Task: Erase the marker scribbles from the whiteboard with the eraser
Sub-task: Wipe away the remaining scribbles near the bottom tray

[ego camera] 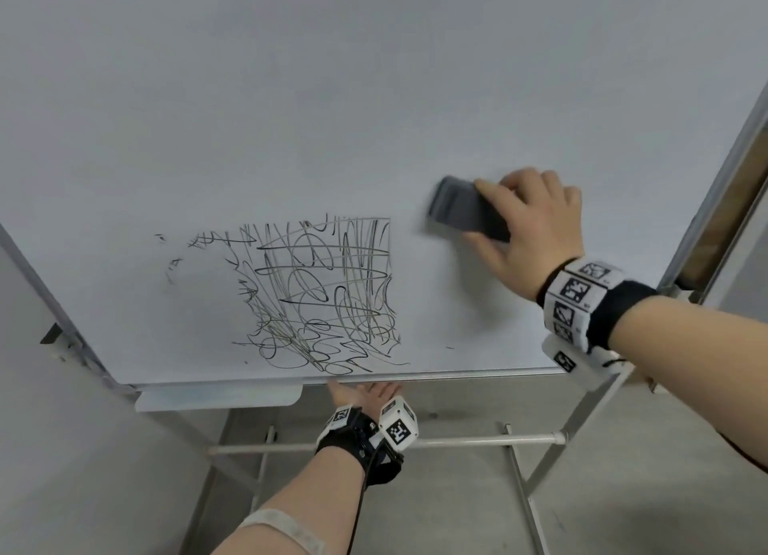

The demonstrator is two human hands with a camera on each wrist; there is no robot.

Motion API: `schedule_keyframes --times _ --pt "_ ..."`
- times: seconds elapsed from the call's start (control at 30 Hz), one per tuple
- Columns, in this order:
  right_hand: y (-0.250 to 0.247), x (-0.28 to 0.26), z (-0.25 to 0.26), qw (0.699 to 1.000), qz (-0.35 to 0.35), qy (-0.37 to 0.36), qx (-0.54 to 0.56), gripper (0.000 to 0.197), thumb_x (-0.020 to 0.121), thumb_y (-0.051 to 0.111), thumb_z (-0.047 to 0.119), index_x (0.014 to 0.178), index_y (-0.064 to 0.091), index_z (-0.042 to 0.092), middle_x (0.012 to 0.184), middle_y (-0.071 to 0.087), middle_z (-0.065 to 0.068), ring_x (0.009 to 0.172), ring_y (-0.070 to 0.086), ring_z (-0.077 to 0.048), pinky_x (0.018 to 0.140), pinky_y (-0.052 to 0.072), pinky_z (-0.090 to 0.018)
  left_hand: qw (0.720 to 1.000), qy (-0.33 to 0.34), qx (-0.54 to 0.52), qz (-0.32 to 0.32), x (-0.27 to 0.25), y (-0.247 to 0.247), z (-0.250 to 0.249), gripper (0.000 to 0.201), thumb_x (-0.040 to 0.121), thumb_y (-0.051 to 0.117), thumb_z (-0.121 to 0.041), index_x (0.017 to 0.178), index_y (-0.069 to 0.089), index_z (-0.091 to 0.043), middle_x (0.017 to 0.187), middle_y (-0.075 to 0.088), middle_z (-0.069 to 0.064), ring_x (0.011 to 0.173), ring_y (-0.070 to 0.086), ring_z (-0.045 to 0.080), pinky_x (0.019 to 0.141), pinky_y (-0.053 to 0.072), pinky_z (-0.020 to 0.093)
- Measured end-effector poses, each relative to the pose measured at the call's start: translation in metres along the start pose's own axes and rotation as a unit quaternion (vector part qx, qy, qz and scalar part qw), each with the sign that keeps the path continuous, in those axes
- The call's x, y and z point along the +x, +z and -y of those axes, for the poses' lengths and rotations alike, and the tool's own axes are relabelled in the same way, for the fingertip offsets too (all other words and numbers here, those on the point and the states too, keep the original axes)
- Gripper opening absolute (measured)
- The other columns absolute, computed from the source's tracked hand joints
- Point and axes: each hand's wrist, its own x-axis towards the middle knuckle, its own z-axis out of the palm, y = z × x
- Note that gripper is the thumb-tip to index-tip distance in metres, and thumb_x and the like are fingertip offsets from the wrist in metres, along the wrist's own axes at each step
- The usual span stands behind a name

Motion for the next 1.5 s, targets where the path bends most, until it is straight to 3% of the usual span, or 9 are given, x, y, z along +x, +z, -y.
schedule_keyframes --times 0.1,0.33,0.57,0.73,1.0,1.13,1.2,1.33,1.5 --pt "0.0 0.005 0.004 1.0 -0.011 0.001 0.004 0.056 0.075 0.073 0.04 0.127 0.059 0.023 0.109 0.055 -0.008 0.094 0.046 -0.031 0.076 0.028 -0.039 1.0 0.011 -0.001 -0.004 -0.002 0.004 0.003 0.086 0.092 0.028 -0.069 0.158 0.014 -0.014 0.158 0.027 0.024 0.142 0.03 0.047 0.116 0.022 0.061" --pt "0.061 -0.119 0.006 0.98 0.175 -0.094 -0.015 0.065 0.054 0.087 0.033 0.114 0.065 0.023 0.102 0.059 -0.003 0.089 0.05 -0.029 0.073 0.033 -0.038 0.999 0.033 0.016 -0.01 0.001 0.002 0.009 0.087 0.091 0.03 -0.07 0.157 0.014 -0.014 0.157 0.029 0.024 0.141 0.033 0.045 0.116 0.025 0.059" --pt "0.092 -0.172 0.009 0.969 0.221 -0.108 -0.027 0.053 0.053 0.088 0.028 0.102 0.068 0.02 0.1 0.061 -0.004 0.094 0.045 -0.027 0.072 0.034 -0.039 0.998 0.045 0.031 -0.021 -0.001 -0.002 0.014 0.086 0.092 0.029 -0.068 0.157 0.014 -0.014 0.157 0.029 0.024 0.141 0.033 0.046 0.115 0.025 0.059" --pt "0.074 -0.149 0.006 0.979 0.174 -0.102 -0.02 0.06 0.053 0.087 0.031 0.109 0.067 0.019 0.102 0.061 -0.004 0.09 0.05 -0.028 0.071 0.034 -0.039 0.998 0.038 0.039 -0.022 -0.003 -0.002 0.011 0.088 0.09 0.032 -0.07 0.154 0.023 -0.01 0.155 0.033 0.023 0.141 0.033 0.045 0.114 0.025 0.061" --pt "-0.012 -0.021 -0.027 0.999 0.033 -0.004 -0.022 0.053 0.074 0.075 0.037 0.122 0.06 0.021 0.103 0.055 -0.007 0.091 0.05 -0.031 0.075 0.031 -0.04 0.997 0.051 0.055 -0.036 0.002 0.004 0.006 0.088 0.091 0.025 -0.074 0.151 0.032 -0.01 0.15 0.039 0.026 0.135 0.041 0.048 0.112 0.029 0.062" --pt "-0.02 -0.033 -0.035 0.999 0.008 0.036 -0.016 0.054 0.073 0.076 0.035 0.122 0.059 0.021 0.104 0.054 -0.007 0.091 0.048 -0.03 0.075 0.03 -0.039 0.995 0.063 0.059 -0.054 0.014 0.0 0.005 0.086 0.088 0.028 -0.073 0.144 0.042 -0.009 0.14 0.05 0.026 0.126 0.048 0.049 0.107 0.033 0.066" --pt "-0.008 -0.058 -0.028 0.999 0.017 0.05 -0.011 0.055 0.07 0.078 0.034 0.12 0.059 0.021 0.103 0.054 -0.007 0.089 0.048 -0.03 0.073 0.03 -0.038 0.992 0.067 0.085 -0.066 0.013 -0.003 0.006 0.075 0.091 0.03 -0.063 0.138 0.047 -0.007 0.136 0.054 0.024 0.126 0.049 0.047 0.107 0.033 0.065" --pt "0.024 -0.121 -0.016 0.992 0.125 0.021 -0.009 0.055 0.065 0.081 0.03 0.116 0.062 0.022 0.104 0.057 -0.003 0.088 0.051 -0.03 0.072 0.035 -0.039 0.986 0.063 0.132 -0.078 0.02 -0.015 -0.001 0.057 0.094 0.035 -0.041 0.139 0.05 -0.008 0.138 0.055 0.022 0.126 0.05 0.049 0.101 0.037 0.066" --pt "0.022 -0.139 -0.029 0.987 0.157 0.035 -0.02 0.055 0.065 0.081 0.033 0.115 0.061 0.021 0.104 0.057 -0.003 0.088 0.053 -0.03 0.072 0.038 -0.04 0.978 0.054 0.196 -0.05 0.013 -0.015 0.004 0.044 0.103 0.025 -0.02 0.137 0.045 -0.001 0.148 0.046 0.021 0.136 0.042 0.043 0.114 0.029 0.059"
